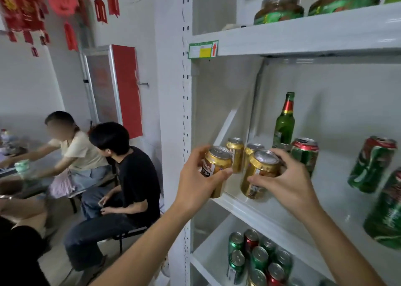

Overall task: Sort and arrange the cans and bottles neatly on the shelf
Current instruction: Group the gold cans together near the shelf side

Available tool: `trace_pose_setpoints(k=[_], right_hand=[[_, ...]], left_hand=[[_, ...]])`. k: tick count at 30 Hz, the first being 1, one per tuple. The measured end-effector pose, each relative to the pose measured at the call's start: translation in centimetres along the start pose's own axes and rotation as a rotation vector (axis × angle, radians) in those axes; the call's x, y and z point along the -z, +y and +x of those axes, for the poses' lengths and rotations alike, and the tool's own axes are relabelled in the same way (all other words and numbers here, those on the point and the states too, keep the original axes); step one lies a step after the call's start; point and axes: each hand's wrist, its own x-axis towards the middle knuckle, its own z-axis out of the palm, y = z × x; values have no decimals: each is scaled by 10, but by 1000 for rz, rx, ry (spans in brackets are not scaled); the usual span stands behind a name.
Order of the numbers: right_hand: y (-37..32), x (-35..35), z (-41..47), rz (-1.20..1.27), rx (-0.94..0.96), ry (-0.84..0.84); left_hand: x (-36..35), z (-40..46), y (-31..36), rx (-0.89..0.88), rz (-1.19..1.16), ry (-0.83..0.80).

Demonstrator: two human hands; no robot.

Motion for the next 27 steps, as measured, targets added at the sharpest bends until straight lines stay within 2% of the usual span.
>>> trace_pose_setpoints(k=[9, 16, 27], right_hand=[[25, -26, 38, -151, -36, 72], [37, -61, 46, -331, -99, 185], [33, -102, 44, -393, -148, 363]], left_hand=[[-24, 76, -49, 21, -102, -90], [-30, 103, -98, 44, -218, -201], [-28, 133, -131, -1, -383, -403]])
